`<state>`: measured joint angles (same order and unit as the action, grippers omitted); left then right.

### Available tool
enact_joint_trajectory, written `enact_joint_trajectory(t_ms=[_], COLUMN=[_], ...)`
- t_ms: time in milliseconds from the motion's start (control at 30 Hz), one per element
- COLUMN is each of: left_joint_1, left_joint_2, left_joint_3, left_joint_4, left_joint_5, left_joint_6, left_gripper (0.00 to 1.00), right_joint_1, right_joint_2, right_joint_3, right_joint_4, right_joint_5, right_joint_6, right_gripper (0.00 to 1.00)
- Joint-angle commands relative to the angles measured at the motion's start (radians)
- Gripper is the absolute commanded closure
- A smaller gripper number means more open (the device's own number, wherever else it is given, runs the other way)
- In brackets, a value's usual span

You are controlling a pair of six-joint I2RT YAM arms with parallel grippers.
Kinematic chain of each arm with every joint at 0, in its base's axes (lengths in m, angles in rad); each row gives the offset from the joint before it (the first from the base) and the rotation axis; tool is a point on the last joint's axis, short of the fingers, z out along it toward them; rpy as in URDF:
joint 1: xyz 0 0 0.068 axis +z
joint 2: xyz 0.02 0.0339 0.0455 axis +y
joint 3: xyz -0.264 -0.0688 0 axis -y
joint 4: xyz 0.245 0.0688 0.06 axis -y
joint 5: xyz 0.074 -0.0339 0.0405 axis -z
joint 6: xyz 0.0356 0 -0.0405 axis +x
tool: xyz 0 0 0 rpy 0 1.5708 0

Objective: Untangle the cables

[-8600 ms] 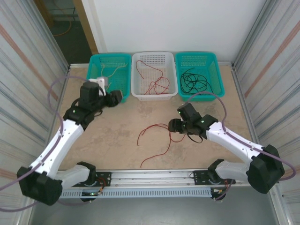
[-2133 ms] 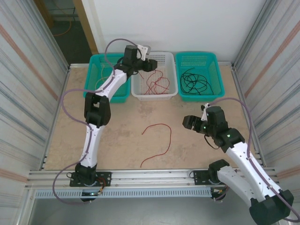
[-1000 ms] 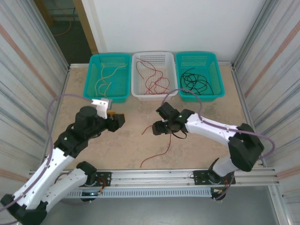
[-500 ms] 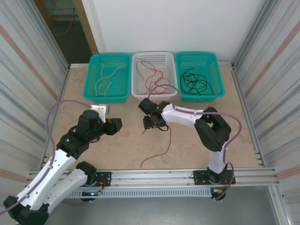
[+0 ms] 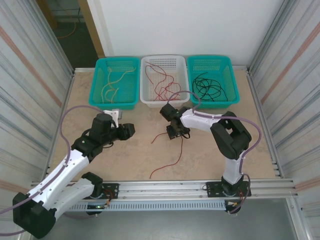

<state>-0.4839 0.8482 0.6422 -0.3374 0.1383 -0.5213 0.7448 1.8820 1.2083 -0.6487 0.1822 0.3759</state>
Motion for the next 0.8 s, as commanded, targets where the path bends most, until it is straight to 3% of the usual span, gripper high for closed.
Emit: enact_joint_trajectory(t_ms=[0, 400, 633, 700, 767], left_joint_1=[0.004, 0.004, 0.004, 0.004, 0.004], left_joint_2=[-0.001, -0.051, -0.033, -0.015, -0.001], left_joint_3=[-0.003, 0.026, 0.030, 0.033, 0.034], left_joint_4=[0.049, 0.008, 0.024, 0.039, 0.053], left_joint_5=[0.009, -0.004, 0.010, 0.017, 0.027], left_joint_6=[-0.023, -0.019, -0.023, -0.025, -0.030], left_gripper=[0.49, 0.49, 0.49, 0.49, 0.48], right_joint_1=[-0.008, -0.047, -0.090, -0.090, -0.089], right_joint_2=[-0.023, -0.138, -0.199, -0.211, -0.234], right_joint_3=[-0.046, -0.206, -0.294, -0.297, -0.294], right_joint_4=[-0.025, 0.043, 0.125, 0.136, 0.139], right_joint_5=[0.016, -0.062, -0.163, -0.167, -0.158], right_joint_6=[-0.005, 0.101, 0.145, 0.146, 0.144], right_gripper=[0.47, 0.63, 0.87, 0.98, 1.00])
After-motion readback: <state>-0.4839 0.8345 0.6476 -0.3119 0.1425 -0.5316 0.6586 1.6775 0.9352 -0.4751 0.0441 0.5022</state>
